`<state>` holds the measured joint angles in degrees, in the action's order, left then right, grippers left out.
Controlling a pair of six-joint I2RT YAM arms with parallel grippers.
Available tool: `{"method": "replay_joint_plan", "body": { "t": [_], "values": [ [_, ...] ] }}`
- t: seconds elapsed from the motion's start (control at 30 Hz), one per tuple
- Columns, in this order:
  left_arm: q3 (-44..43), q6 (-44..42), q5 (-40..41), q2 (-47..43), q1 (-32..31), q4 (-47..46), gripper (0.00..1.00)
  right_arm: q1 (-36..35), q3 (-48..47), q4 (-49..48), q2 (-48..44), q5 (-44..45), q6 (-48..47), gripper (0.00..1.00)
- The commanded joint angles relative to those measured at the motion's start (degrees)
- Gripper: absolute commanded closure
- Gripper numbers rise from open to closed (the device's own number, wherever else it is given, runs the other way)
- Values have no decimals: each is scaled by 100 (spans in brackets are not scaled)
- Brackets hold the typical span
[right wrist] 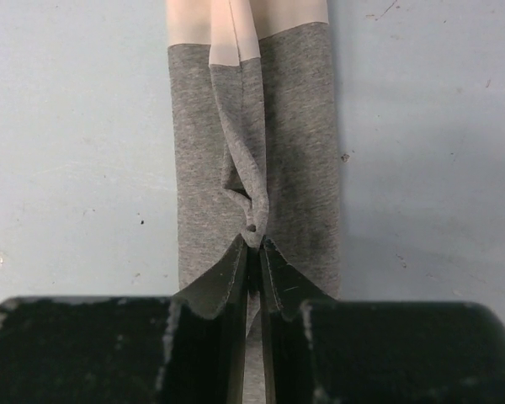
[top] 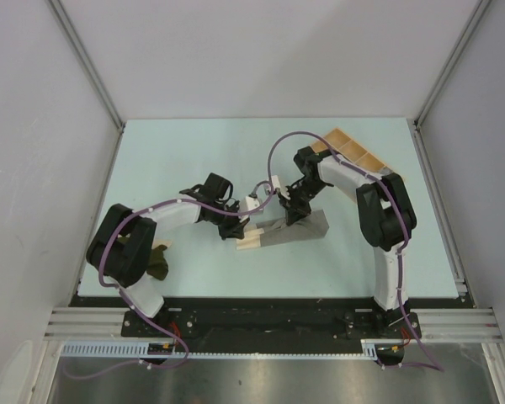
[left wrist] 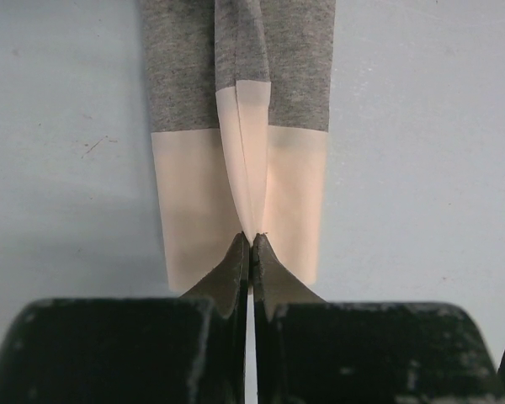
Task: Roll the underwear
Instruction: Fold the underwear at the center of the board.
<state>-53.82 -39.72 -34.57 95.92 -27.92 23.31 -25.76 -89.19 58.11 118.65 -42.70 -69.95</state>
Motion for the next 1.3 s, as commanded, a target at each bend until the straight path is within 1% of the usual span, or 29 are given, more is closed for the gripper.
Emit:
{"method": "replay_joint_plan", "body": {
  "t": [0.0,0.23,0.43,0.5,0.57,0.6,0.67,0.73,0.77,0.93,1.07,1.23,1.27],
  "values": [
    [-102,193,73,-56,50,121,100,-78,-20,-229,0,253,219,87],
    [-137,333,143,-21,50,147,100,-131,15,-326,18,385,342,85],
    [-216,439,195,-12,50,165,99,-157,33,-396,9,490,500,77],
    [-260,711,371,-56,59,69,87,-140,33,-475,-17,526,614,74],
    [-304,825,460,-187,50,77,84,-105,15,-598,-96,561,728,71],
    [-304,870,477,-257,50,16,80,-70,15,-634,-123,578,807,69],
    [-278,992,538,-521,59,-107,68,-52,15,-704,-201,605,948,68],
    [-234,1072,530,-670,68,-247,65,-17,7,-757,-246,614,1062,67],
    [-225,1159,547,-784,76,-283,62,9,7,-757,-263,605,1089,67],
    [-146,1336,679,-1040,173,-441,60,115,24,-739,-421,447,1238,65],
    [29,1493,601,-1330,243,-704,59,246,24,-731,-588,271,1344,65],
    [100,1836,398,-1357,261,-933,62,256,85,-836,-738,218,1545,70],
    [74,1985,398,-1304,261,-968,60,256,103,-949,-738,244,1624,71]
  ]
}}
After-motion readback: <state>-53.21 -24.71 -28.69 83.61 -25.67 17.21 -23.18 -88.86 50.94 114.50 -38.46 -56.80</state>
